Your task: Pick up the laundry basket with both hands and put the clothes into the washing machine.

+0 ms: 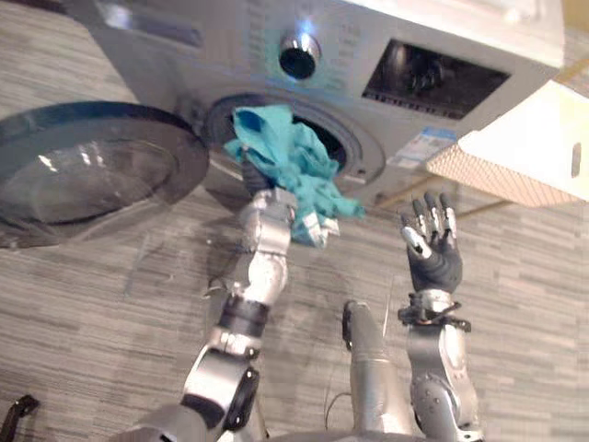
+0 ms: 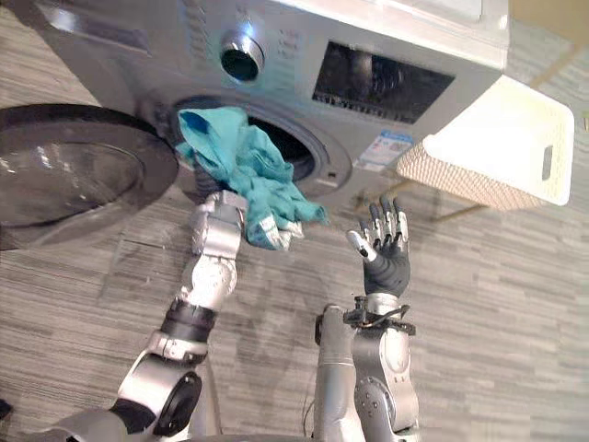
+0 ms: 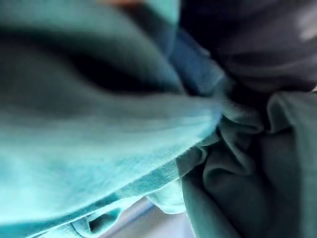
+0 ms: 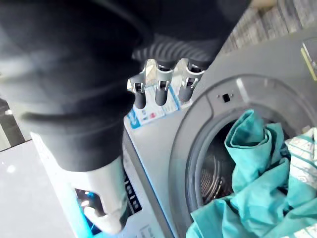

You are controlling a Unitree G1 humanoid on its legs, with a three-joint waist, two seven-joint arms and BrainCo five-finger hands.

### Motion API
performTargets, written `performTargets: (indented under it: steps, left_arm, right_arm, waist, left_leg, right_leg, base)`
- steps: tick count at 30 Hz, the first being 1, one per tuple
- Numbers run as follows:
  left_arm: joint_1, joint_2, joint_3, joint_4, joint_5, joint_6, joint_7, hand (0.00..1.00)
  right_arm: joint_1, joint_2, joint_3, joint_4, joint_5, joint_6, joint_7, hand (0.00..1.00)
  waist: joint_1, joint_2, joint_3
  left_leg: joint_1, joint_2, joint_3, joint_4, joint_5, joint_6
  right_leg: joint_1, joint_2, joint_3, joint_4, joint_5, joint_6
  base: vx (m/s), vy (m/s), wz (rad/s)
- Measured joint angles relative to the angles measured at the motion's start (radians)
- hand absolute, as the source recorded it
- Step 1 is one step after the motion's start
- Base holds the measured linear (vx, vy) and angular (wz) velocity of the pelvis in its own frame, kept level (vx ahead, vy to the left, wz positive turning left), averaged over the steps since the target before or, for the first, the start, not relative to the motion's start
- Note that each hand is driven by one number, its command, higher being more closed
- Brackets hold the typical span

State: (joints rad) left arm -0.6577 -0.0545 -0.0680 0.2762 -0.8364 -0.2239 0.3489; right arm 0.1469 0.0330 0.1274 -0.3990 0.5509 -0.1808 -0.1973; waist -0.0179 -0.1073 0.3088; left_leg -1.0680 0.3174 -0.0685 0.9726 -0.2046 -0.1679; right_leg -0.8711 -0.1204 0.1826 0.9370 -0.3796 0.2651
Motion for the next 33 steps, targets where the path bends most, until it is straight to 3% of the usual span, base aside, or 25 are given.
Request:
performTargets:
  steps: [7, 14, 15, 19, 20, 21, 25, 30, 33]
  left_arm:
    - [-0.140, 0.050, 0.164, 0.129, -0.116, -0.038, 0.025, 1.00]
    - [-0.225, 0.060, 0.224, 0.223, -0.155, -0.057, 0.026, 1.00]
    - [-0.299, 0.075, 0.236, 0.276, -0.185, -0.058, 0.027, 1.00]
    - [-0.365, 0.096, 0.235, 0.287, -0.197, -0.058, 0.025, 1.00]
    - [-0.617, 0.213, 0.191, 0.333, -0.261, -0.058, 0.025, 1.00]
    - [-0.679, 0.236, 0.159, 0.340, -0.261, -0.058, 0.022, 1.00]
    - [-0.784, 0.295, 0.078, 0.373, -0.271, -0.053, 0.026, 1.00]
    - [-0.875, 0.462, -0.103, 0.443, -0.257, -0.016, -0.001, 1.00]
    - [-0.897, 0.501, -0.184, 0.443, -0.246, -0.013, 0.004, 1.00]
  right_arm:
    - [-0.035, 0.000, -0.014, 0.022, 0.019, -0.015, 0.000, 0.00]
    - [-0.083, 0.004, -0.057, 0.038, 0.040, -0.029, 0.005, 0.00]
    - [-0.084, 0.020, -0.083, 0.042, 0.066, -0.039, 0.005, 0.00]
    - [-0.085, 0.023, -0.089, 0.049, 0.069, -0.040, 0.007, 0.00]
    - [-0.071, 0.037, -0.114, 0.067, 0.107, -0.042, 0.069, 0.00]
    - [-0.067, 0.037, -0.127, 0.074, 0.109, -0.041, 0.070, 0.00]
    - [-0.051, 0.037, -0.121, 0.065, 0.110, -0.042, 0.079, 0.00]
    - [0.010, 0.034, -0.124, 0.086, 0.115, -0.038, 0.152, 0.00]
    - [0.018, 0.033, -0.129, 0.113, 0.128, -0.036, 0.162, 0.00]
  waist:
    - [-0.022, -0.016, 0.053]
    - [-0.023, -0.030, 0.095]
    - [-0.029, -0.041, 0.112]
    - [-0.044, -0.042, 0.112]
    - [-0.054, -0.052, 0.114]
    - [-0.057, -0.052, 0.114]
    - [-0.052, -0.053, 0.113]
    - [-0.043, -0.053, 0.113]
    - [-0.029, -0.054, 0.113]
  left_leg:
    - [-0.114, 0.036, 0.010, 0.095, -0.038, 0.013]
    - [-0.228, 0.048, 0.000, 0.158, -0.059, 0.023]
    - [-0.271, 0.054, 0.000, 0.172, -0.062, 0.028]
    - [-0.296, 0.085, 0.012, 0.187, -0.079, 0.044]
    - [-0.316, 0.137, 0.045, 0.181, -0.096, 0.066]
    - [-0.320, 0.139, 0.050, 0.184, -0.100, 0.073]
    - [-0.317, 0.151, 0.053, 0.196, -0.112, 0.084]
    - [-0.318, 0.172, 0.080, 0.180, -0.118, 0.093]
    - [-0.323, 0.174, 0.088, 0.179, -0.121, 0.097]
  right_leg:
    - [-0.115, 0.034, 0.042, 0.039, 0.010, 0.002]
    - [-0.216, 0.046, 0.051, 0.074, 0.010, 0.002]
    - [-0.257, 0.055, 0.058, 0.072, 0.014, 0.003]
    - [-0.268, 0.073, 0.067, 0.024, 0.045, 0.003]
    - [-0.265, 0.104, 0.091, -0.113, 0.133, 0.003]
    - [-0.264, 0.103, 0.095, -0.131, 0.143, 0.003]
    - [-0.242, 0.106, 0.095, -0.162, 0.153, 0.004]
    - [-0.227, 0.110, 0.115, -0.268, 0.214, 0.002]
    - [-0.228, 0.108, 0.122, -0.301, 0.235, 0.001]
  base:
    - [0.00, 0.042, -0.28]
    - [0.00, 0.050, -0.14]
    - [0.00, 0.078, -0.30]
    - [0.00, 0.121, -0.53]
    - [-0.05, 0.296, -1.07]
    - [-0.06, 0.291, -1.00]
    - [0.00, 0.102, -0.12]
    - [-0.02, 0.102, -0.26]
    - [-0.02, 0.079, -0.14]
